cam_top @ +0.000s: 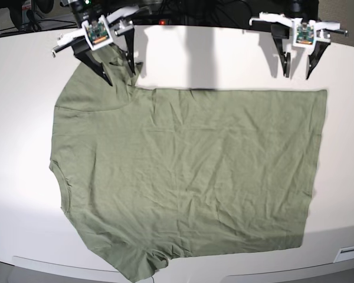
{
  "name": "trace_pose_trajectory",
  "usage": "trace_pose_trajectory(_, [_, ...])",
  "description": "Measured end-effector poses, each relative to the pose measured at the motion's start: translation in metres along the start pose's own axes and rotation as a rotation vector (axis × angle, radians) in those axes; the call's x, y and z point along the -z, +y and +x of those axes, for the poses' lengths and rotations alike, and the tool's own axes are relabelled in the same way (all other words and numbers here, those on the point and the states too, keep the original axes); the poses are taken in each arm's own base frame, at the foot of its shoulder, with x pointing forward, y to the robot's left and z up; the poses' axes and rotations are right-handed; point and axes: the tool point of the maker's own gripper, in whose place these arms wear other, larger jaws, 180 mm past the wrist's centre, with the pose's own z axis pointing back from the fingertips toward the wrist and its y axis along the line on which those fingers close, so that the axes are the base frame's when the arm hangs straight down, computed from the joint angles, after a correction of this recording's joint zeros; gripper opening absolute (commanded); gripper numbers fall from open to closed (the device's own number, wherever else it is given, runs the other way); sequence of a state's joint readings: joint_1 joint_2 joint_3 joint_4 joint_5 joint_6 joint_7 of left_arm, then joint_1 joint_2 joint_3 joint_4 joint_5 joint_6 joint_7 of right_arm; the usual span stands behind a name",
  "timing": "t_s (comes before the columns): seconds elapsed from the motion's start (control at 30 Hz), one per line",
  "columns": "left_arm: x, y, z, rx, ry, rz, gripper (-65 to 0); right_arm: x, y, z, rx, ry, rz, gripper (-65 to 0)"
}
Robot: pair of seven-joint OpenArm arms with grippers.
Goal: Fold the T-shirt properly
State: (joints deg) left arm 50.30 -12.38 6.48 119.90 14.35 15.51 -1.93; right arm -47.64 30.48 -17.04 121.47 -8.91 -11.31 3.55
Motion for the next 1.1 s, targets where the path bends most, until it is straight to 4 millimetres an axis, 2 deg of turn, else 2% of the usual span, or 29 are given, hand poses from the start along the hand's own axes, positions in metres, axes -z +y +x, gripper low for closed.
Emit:
trace_pose_trajectory(0.07, [0.01, -0.005, -0.002, 0.164, 0.02, -0.033, -40.9, 0.007, -0.01, -0.01, -0.166, 0.068, -0.033, -39.7])
trace_pose_trajectory(0.13, [0.018, -0.015, -0.009, 0.319, 0.052, -0.132, -40.9, 0.009, -0.022, -0.013, -0.404, 0.105, -0.08, -39.7])
trace_pose_trajectory(0.2, [0.02, -0.028, -0.019, 0.402, 0.08, -0.257, -41.0, 0.007, -0.029, -0.016, -0.596, 0.134, -0.098, -39.7])
trace_pose_trajectory(0.27, [0.021, -0.037, -0.02, 0.443, 0.067, -0.341, -43.3, 0.004, -0.03, -0.026, -0.691, 0.191, -0.072, -39.7])
trace_pose_trajectory(0.37, [0.022, -0.04, -0.021, 0.499, 0.054, -0.412, -45.3, -0.003, -0.025, -0.043, -0.751, 0.25, 0.012, -39.7])
trace_pose_trajectory(0.47, [0.022, -0.032, -0.026, 0.588, 0.055, -0.431, -45.3, -0.011, -0.025, -0.05, -0.776, 0.266, 0.044, -39.7])
trace_pose_trajectory(0.63, [0.025, -0.014, -0.035, 0.709, 0.073, -0.459, -45.7, -0.013, -0.035, -0.038, -0.785, 0.228, -0.044, -39.7])
trace_pose_trajectory(0.73, [0.03, -0.007, -0.036, 0.785, 0.064, -0.507, -45.7, -0.014, -0.042, -0.043, -0.781, 0.267, -0.072, -39.7])
trace_pose_trajectory(0.87, [0.032, -0.003, -0.06, 0.828, 0.129, -0.62, -45.7, -0.019, -0.051, -0.053, -0.77, 0.346, -0.096, -39.7])
trace_pose_trajectory(0.97, [0.045, 0.007, -0.07, 0.836, 0.153, -0.621, -45.7, -0.022, -0.056, -0.059, -0.764, 0.388, -0.111, -39.7])
trace_pose_trajectory(1.1, [0.068, 0.029, -0.089, 0.824, 0.222, -0.584, -45.7, -0.024, -0.056, -0.062, -0.753, 0.41, -0.12, -39.7])
